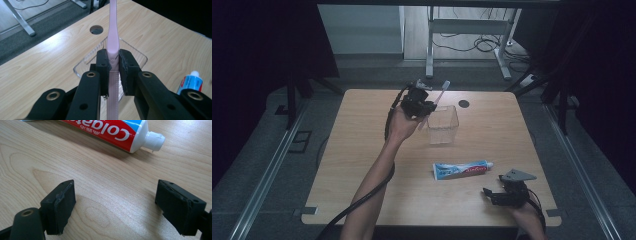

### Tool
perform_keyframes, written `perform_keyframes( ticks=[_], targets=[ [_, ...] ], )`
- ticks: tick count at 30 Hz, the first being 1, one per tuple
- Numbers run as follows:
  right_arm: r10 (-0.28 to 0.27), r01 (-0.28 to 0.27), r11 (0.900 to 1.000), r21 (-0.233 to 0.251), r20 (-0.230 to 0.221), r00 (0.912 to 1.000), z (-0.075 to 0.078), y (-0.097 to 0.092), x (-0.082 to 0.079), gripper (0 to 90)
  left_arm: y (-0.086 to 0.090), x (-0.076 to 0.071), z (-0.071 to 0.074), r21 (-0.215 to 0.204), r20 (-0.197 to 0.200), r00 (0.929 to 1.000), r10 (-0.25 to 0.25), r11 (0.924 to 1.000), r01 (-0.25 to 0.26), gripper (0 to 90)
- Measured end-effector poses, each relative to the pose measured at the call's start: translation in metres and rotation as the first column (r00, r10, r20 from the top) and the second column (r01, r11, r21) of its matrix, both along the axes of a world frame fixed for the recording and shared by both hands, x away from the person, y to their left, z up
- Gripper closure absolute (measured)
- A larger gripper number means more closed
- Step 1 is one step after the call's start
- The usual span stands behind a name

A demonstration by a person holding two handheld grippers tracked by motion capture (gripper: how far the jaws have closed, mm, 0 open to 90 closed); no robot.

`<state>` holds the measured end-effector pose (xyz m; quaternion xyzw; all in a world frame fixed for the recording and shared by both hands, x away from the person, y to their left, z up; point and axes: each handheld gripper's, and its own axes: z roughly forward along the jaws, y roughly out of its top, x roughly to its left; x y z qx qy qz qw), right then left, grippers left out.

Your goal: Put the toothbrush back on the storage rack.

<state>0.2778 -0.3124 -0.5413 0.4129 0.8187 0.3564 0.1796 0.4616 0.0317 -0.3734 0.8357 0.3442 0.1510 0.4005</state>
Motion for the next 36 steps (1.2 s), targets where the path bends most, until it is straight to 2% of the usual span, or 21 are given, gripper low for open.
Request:
perform_keyframes(
  ticks=[11, 18, 36],
  targets=[
    [0.001, -0.001, 1.0, 0.0, -0.001, 1.0, 0.0, 0.0, 0.0, 16.1, -0.02, 0.013, -0.003, -0.02, 0.048, 0.9987, 0.015, 0.9997, -0.015, 79.0],
    [0.002, -0.002, 1.0, 0.0, -0.001, 1.0, 0.0, 0.0, 0.0, 15.9, -0.027, 0.02, -0.007, -0.026, 0.06, 0.9978, 0.029, 0.9993, -0.028, 79.0],
    [0.004, -0.004, 1.0, 0.0, -0.001, 1.0, 0.0, 0.0, 0.0, 15.7, -0.043, 0.027, -0.027, 0.019, 0.08, 0.9966, 0.022, 0.9995, -0.024, 79.0]
  ],
)
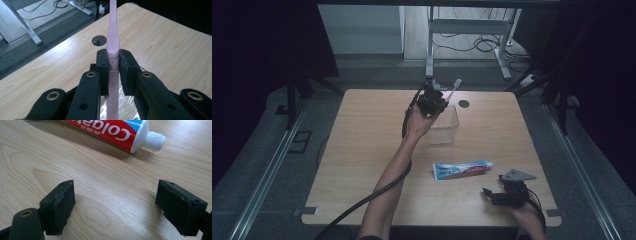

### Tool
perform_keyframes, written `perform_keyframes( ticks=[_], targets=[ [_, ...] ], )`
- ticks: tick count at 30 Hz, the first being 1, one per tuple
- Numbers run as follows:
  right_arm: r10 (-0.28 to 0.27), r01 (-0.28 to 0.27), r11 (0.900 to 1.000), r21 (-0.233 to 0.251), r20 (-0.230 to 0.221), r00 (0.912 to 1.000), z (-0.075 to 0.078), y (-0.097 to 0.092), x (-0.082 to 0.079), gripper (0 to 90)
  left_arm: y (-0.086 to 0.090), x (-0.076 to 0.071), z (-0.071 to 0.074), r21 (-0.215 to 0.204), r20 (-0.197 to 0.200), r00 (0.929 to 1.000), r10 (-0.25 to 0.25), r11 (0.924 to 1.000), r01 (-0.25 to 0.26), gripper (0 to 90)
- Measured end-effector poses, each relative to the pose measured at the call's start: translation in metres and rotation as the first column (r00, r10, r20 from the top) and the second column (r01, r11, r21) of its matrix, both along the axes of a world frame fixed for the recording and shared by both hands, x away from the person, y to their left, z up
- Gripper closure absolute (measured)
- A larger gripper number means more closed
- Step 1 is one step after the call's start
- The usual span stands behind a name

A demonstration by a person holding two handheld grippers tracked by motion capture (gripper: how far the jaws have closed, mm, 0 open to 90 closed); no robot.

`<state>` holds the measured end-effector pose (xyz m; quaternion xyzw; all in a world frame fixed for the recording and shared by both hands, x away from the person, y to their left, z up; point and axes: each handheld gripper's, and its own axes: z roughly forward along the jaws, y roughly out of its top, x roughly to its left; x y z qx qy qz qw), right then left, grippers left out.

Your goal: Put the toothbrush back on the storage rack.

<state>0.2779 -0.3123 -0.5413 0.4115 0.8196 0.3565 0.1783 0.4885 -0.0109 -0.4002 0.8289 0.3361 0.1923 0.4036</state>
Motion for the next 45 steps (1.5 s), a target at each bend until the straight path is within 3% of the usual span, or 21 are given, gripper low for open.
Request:
perform_keyframes(
  ticks=[10, 23, 45],
  targets=[
    [0.0, 0.0, 1.0, 0.0, 0.0, 1.0, 0.0, 0.0, 0.0, 15.7, -0.007, 0.001, -0.012, 0.034, -0.007, 0.9999, -0.016, 0.9993, 0.016, 79.0],
    [0.0, 0.0, 1.0, 0.0, 0.0, 1.0, 0.0, 0.0, 0.0, 15.7, -0.013, 0.001, -0.035, 0.069, -0.05, 0.9983, -0.029, 0.9971, 0.032, 79.0],
    [0.001, -0.001, 1.0, 0.0, 0.0, 1.0, 0.0, 0.0, 0.0, 15.7, -0.019, 0.0, -0.051, 0.115, -0.079, 0.9961, -0.039, 0.9921, 0.048, 78.9]
  ],
)
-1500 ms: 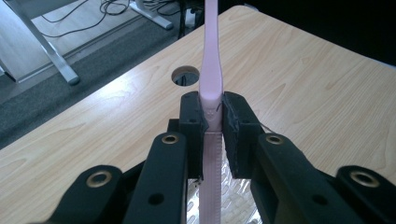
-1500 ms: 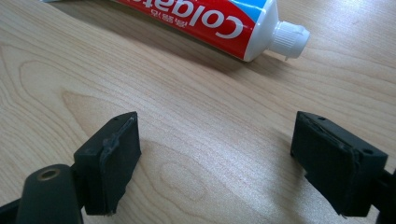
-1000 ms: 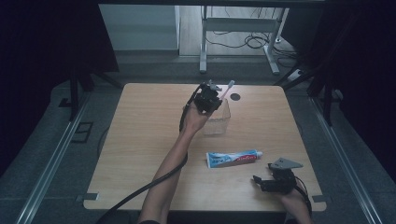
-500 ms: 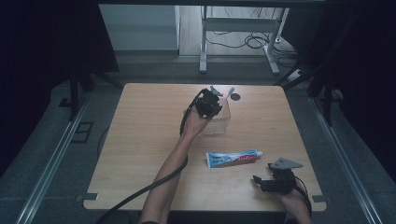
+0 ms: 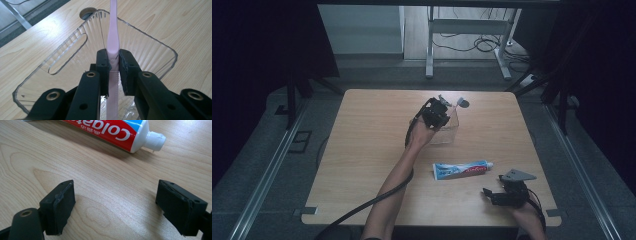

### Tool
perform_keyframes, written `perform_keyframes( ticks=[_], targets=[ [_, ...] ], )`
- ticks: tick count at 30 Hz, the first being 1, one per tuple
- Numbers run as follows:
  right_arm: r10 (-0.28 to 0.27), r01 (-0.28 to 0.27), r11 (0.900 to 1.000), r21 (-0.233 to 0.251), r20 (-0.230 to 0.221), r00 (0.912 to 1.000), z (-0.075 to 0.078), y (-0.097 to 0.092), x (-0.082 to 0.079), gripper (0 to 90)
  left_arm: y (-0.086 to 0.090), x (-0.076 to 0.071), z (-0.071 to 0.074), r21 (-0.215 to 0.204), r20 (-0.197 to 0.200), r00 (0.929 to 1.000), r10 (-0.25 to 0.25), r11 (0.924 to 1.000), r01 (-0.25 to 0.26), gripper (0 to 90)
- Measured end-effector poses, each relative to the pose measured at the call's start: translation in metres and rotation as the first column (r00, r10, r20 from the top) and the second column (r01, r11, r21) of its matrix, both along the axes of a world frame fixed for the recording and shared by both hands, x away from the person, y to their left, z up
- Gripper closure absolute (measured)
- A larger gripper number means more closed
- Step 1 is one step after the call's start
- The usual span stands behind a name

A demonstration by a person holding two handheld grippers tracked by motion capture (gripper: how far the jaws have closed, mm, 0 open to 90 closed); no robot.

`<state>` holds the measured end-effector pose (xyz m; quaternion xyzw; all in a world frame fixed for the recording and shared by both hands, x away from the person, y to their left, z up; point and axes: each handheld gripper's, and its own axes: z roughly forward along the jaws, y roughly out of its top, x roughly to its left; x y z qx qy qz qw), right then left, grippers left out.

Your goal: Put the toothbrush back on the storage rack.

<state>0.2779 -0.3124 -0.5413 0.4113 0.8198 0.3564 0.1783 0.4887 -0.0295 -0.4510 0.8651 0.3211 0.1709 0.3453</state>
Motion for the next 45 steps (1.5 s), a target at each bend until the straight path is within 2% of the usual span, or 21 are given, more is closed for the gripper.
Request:
perform_keyframes(
  ticks=[6, 8, 11, 15, 20, 24, 31, 45],
  targets=[
    [0.0, 0.0, 1.0, 0.0, 0.0, 1.0, 0.0, 0.0, 0.0, 15.7, -0.002, 0.0, 0.0, 0.017, -0.01, 0.9999, 0.012, 0.9998, -0.012, 78.8],
    [0.0, 0.0, 1.0, 0.0, 0.0, 1.0, 0.0, 0.0, 0.0, 15.7, -0.003, 0.0, -0.001, 0.041, -0.016, 0.9996, 0.022, 0.999, -0.021, 78.7],
    [-0.001, 0.001, 1.0, 0.0, 0.0, 1.0, 0.0, 0.0, 0.0, 15.7, -0.004, 0.0, -0.002, 0.046, -0.025, 0.9994, 0.024, 0.9987, -0.023, 78.7],
    [0.0, 0.0, 1.0, 0.0, 0.0, 1.0, 0.0, 0.0, 0.0, 15.7, -0.005, 0.0, -0.002, 0.076, -0.028, 0.9989, 0.037, 0.9965, -0.035, 78.4],
    [0.0, 0.0, 1.0, 0.0, 0.0, 1.0, 0.0, 0.0, 0.0, 15.6, -0.006, 0.0, -0.003, 0.074, -0.031, 0.9985, 0.045, 0.9964, -0.043, 77.2],
    [0.001, -0.001, 1.0, 0.0, -0.001, 1.0, 0.0, 0.0, 0.0, 15.4, -0.006, -0.001, -0.003, 0.072, -0.034, 0.9984, 0.046, 0.9965, -0.043, 72.5],
    [0.001, -0.001, 1.0, -0.001, -0.002, 1.0, 0.0, 0.0, 0.0, 15.2, -0.004, -0.002, 0.001, 0.056, -0.038, 0.9984, 0.042, 0.9976, -0.04, 65.5],
    [0.008, -0.008, 1.0, 0.0, -0.002, 1.0, 0.0, 0.0, 0.0, 15.1, 0.006, -0.01, 0.017, -0.052, -0.017, 0.999, 0.043, 0.9977, -0.043, 46.3]
  ],
)
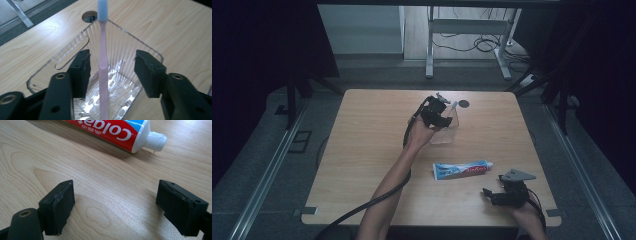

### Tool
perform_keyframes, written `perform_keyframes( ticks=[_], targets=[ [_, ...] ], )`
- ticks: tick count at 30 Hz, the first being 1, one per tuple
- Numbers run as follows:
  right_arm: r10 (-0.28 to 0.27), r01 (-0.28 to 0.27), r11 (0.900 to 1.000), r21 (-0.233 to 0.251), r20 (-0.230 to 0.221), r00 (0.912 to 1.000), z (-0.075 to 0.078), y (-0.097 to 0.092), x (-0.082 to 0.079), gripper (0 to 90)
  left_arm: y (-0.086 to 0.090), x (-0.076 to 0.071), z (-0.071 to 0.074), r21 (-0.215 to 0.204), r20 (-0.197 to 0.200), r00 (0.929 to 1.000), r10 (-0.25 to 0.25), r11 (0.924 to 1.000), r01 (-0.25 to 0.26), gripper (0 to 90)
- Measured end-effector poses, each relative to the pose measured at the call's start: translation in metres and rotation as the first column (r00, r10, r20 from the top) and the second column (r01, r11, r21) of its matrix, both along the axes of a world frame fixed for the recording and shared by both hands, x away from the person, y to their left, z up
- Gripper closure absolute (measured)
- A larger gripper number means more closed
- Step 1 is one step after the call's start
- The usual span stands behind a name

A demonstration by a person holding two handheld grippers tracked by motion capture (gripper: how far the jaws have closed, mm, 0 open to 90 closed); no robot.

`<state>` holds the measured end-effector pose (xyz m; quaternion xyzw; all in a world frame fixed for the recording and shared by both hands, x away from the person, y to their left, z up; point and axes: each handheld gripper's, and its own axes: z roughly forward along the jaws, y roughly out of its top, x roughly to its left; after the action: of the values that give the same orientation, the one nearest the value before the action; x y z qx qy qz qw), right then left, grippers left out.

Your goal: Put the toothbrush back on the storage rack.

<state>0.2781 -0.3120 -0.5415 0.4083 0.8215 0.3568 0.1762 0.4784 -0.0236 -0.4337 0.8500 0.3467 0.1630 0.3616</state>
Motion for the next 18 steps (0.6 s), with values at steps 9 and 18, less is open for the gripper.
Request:
perform_keyframes(
  ticks=[9, 18],
  targets=[
    [0.0, 0.0, 1.0, -0.001, 0.0, 1.0, 0.0, 0.0, 0.0, 15.1, 0.007, -0.011, 0.01, -0.018, 0.033, 0.9994, -0.01, 0.9998, 0.011, 30.9],
    [0.0, 0.0, 1.0, -0.001, 0.0, 1.0, 0.0, 0.0, 0.0, 15.0, 0.013, -0.021, 0.012, -0.035, 0.032, 0.9989, -0.033, 0.9988, 0.034, 21.4]
  ],
)
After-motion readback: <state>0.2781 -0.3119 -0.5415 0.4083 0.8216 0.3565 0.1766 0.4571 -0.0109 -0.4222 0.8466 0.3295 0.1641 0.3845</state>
